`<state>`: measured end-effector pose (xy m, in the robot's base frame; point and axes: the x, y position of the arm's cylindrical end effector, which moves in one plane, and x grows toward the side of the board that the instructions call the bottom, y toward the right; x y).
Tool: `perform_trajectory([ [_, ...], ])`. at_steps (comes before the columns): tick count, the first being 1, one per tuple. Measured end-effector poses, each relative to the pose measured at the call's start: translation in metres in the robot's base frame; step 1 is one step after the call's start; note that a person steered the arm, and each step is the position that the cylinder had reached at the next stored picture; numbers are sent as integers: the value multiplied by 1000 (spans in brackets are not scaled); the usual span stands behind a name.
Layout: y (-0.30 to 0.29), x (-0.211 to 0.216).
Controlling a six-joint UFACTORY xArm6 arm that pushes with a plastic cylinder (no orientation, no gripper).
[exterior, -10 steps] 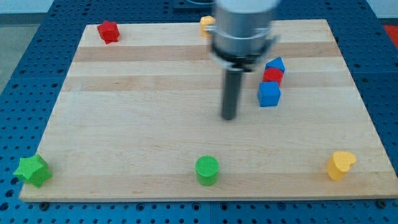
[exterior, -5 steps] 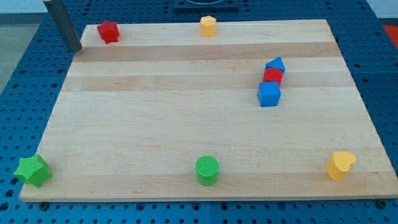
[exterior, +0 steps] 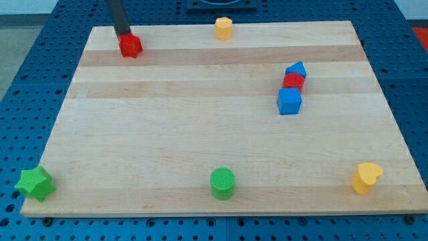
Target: Place the red star under the blue cube
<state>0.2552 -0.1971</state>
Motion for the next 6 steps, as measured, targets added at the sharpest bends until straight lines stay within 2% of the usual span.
perform_trajectory([
  [1, 40, 73],
  [2, 66, 121],
  [4, 105, 166],
  [5, 112, 178],
  [6, 96, 173],
])
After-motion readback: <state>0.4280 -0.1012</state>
